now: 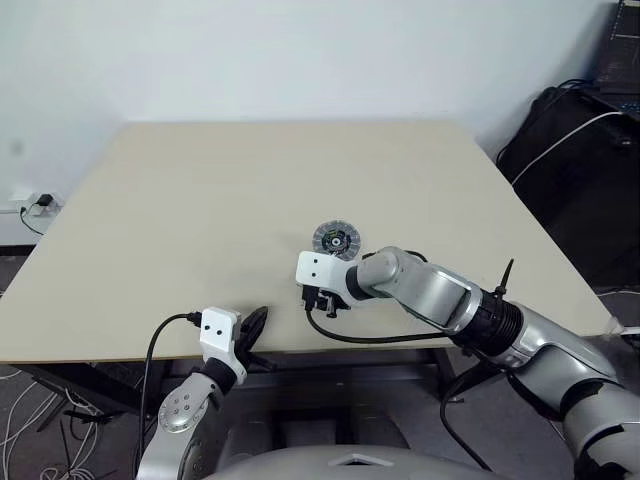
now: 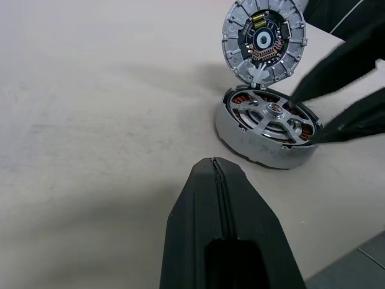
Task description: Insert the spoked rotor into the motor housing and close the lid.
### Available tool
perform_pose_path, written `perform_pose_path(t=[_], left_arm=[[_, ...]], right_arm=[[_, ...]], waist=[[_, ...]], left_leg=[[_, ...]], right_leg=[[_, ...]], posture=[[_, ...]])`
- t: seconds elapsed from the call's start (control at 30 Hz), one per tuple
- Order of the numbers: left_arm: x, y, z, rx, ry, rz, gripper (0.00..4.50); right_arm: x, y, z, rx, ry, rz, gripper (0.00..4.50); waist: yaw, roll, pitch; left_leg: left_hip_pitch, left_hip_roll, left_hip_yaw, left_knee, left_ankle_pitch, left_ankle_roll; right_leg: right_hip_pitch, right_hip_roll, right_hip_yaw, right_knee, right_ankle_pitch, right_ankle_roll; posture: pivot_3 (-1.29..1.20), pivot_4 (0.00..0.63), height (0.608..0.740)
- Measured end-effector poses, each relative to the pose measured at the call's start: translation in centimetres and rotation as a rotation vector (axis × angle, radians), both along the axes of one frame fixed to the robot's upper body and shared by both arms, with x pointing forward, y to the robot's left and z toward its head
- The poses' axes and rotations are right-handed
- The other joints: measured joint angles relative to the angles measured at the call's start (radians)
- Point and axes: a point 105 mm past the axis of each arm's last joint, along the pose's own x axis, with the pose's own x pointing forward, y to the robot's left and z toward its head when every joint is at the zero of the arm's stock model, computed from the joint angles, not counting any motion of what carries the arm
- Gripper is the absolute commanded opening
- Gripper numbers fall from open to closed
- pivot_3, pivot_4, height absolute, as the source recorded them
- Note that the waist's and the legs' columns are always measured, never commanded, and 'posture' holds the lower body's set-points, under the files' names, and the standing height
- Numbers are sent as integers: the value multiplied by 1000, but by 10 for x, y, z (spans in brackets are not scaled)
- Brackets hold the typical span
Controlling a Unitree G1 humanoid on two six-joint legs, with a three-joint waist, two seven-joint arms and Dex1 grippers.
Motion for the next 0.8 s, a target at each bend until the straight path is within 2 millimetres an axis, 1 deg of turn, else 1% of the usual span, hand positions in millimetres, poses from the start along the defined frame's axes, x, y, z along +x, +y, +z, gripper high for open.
perform_pose_path(t=[0.07, 0.23, 0.53, 0.8], left_arm=[[0, 0, 0, 0, 0, 0, 0], [0, 0, 0, 1, 1, 4, 0], [-2, 2, -3, 3, 12, 16, 0], [-3, 2, -3, 4, 16, 18, 0]], right_arm=[[2, -2, -3, -23, -15, 25, 1684], [6, -11, -10, -97, -37, 88, 1684], [13, -29, -15, -215, -79, 155, 1684], [11, -32, -18, -240, -84, 186, 1684]], waist=[[3, 0, 0], [7, 0, 0], [11, 0, 0], [15, -1, 0]], left_leg=[[0, 0, 0, 0, -1, -3], [0, 0, 0, 0, -2, -3], [0, 0, 0, 1, -1, -3], [2, 0, 1, 1, -1, -3]], right_leg=[[0, 0, 0, 0, 0, 0], [0, 0, 0, 0, 0, 0], [0, 0, 0, 1, 0, 0], [2, 0, 0, 1, 0, 0]], posture=[[0, 0, 740], [0, 0, 740], [0, 0, 740], [0, 0, 740]])
